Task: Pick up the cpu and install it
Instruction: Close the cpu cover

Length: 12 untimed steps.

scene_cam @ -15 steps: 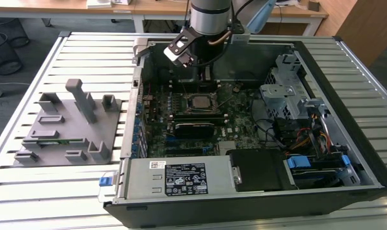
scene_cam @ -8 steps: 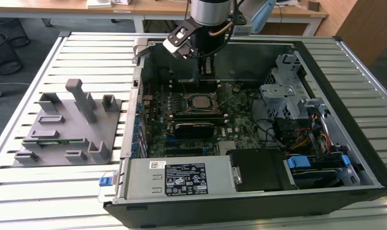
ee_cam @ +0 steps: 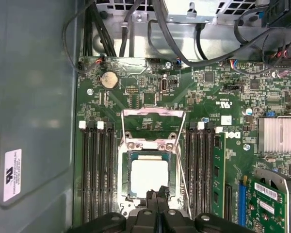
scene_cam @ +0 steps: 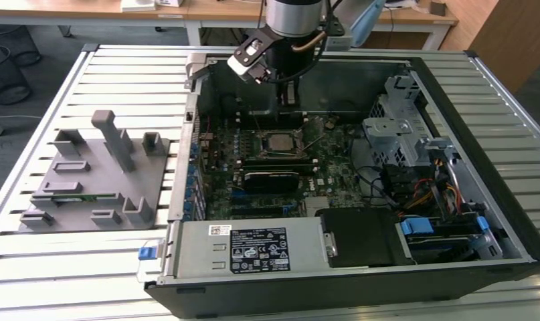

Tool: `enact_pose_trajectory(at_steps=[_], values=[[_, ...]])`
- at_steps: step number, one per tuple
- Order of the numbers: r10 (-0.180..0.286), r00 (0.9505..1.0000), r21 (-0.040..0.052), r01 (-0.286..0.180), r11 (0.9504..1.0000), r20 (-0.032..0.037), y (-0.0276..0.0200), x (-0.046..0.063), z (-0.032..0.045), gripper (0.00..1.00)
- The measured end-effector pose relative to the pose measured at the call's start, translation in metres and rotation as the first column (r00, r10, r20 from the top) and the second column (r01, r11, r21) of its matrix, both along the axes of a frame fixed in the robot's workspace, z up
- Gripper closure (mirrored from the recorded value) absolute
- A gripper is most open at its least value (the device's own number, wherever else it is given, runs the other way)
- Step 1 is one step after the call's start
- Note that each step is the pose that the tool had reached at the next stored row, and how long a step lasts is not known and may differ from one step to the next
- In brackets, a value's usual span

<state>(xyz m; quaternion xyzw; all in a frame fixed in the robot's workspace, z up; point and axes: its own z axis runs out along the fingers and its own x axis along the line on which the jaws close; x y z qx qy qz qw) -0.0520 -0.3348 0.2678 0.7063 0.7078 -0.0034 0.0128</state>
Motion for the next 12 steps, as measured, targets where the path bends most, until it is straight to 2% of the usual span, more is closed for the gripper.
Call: enact_pose_trajectory(at_steps=[3, 12], values=[[0.000, 1.0000, 0.0002, 0.000, 1.0000, 0.0000, -0.0025, 0.001, 0.0000, 0.89], [0.000, 1.0000, 0.0001, 0.000, 1.0000, -0.0035, -0.0027, 0.019, 0.0000, 0.89]])
